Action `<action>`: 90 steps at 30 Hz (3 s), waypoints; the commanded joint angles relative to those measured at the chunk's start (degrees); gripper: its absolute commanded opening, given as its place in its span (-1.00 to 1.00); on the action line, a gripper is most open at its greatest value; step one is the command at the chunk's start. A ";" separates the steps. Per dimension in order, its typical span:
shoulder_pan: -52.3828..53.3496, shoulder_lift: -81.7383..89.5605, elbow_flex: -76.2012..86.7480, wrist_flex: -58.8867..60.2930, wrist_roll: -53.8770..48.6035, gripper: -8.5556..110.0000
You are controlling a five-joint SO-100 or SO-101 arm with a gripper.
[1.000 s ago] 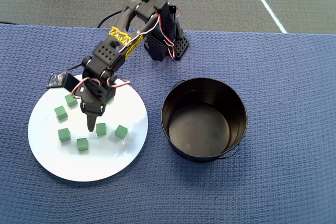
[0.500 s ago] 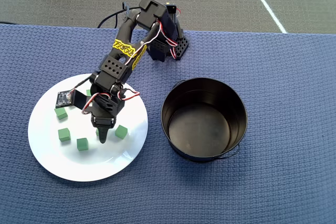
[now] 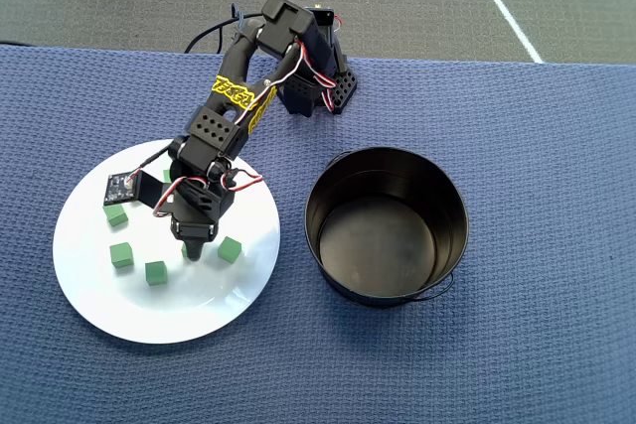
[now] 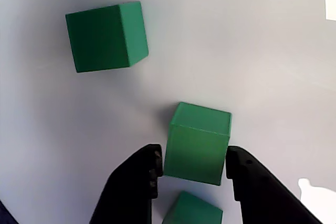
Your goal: Pick up the green cubes from the white plate and place them in the black recipient
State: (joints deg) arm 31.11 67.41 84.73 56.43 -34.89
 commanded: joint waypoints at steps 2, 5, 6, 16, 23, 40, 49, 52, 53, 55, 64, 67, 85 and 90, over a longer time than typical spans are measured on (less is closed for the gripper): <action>0.97 1.23 -0.97 -1.67 2.81 -0.86; 2.37 5.10 -4.22 2.64 6.77 -0.86; 3.16 7.47 -5.71 4.83 8.17 -0.86; -3.96 38.32 -10.11 21.36 16.00 -0.86; -33.66 45.53 -2.90 22.94 27.95 -0.86; -45.70 33.84 -1.14 19.42 28.92 -0.24; -19.86 30.85 -17.31 27.42 33.31 -0.53; -9.40 26.89 -11.07 20.48 36.91 -0.58; -6.50 24.70 -9.93 18.54 38.67 -0.58; -1.85 20.21 -8.61 15.47 42.36 -0.55; 0.18 6.59 -10.11 11.60 48.08 -0.55; -4.31 5.45 -10.90 14.41 49.57 -0.55; -11.95 11.34 0.79 13.18 45.09 -0.56; -11.78 8.88 1.14 12.83 40.25 -0.57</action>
State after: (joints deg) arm 19.42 74.27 86.40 70.40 9.40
